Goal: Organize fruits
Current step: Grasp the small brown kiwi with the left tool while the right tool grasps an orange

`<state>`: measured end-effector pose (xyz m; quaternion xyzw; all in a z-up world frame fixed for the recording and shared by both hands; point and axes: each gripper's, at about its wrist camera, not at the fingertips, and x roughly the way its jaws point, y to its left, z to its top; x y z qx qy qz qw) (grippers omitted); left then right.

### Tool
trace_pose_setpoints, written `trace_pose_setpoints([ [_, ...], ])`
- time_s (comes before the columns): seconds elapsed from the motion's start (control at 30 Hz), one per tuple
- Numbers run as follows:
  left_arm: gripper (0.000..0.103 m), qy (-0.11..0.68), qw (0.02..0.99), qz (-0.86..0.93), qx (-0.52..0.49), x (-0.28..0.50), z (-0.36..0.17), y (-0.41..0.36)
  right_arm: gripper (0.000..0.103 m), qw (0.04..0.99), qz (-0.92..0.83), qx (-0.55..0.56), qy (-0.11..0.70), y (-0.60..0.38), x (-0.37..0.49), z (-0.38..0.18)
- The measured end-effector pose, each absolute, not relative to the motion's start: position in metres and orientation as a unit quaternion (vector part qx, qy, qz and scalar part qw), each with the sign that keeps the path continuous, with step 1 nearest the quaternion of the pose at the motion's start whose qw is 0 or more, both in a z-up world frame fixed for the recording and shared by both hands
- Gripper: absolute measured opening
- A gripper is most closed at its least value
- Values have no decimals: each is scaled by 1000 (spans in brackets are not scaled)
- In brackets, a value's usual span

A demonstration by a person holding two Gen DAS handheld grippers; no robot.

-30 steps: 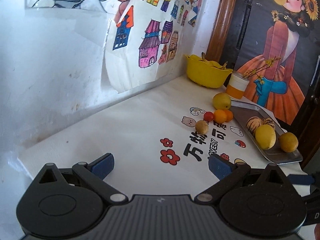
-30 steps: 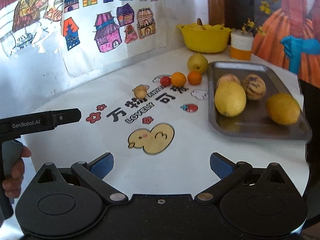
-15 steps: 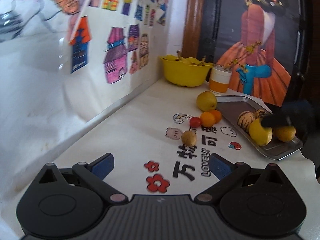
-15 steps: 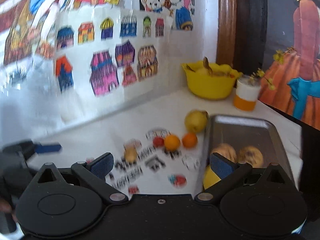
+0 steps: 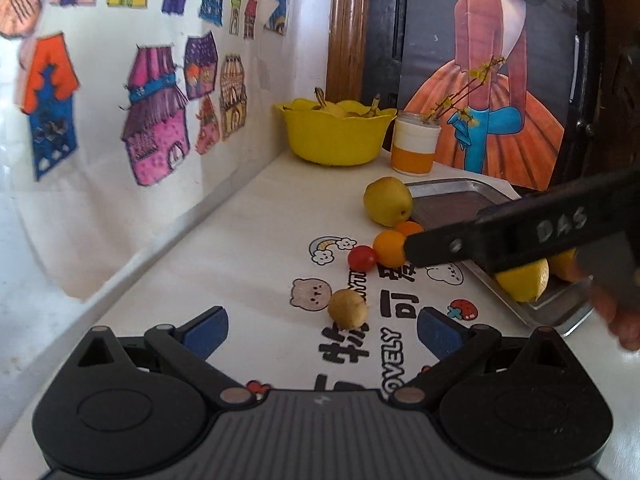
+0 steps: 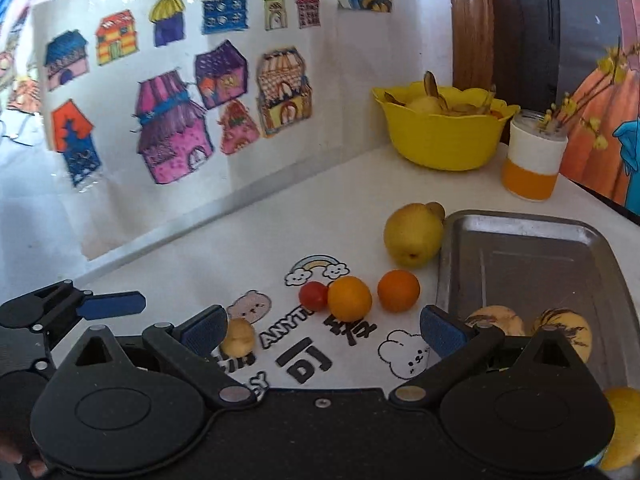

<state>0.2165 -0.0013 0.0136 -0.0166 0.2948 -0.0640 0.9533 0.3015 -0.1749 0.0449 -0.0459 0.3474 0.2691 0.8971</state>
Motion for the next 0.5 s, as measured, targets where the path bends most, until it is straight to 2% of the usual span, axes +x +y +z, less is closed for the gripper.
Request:
trace_pose_setpoints([
  [0.13,103,305,949,-68,-45,227,8,-2,94,903,259,-44,341,-175,311,34],
  [0.5,101,304,948,-73,-63,239,-1,-6,80,906,244,-7,345,-177,332,20],
])
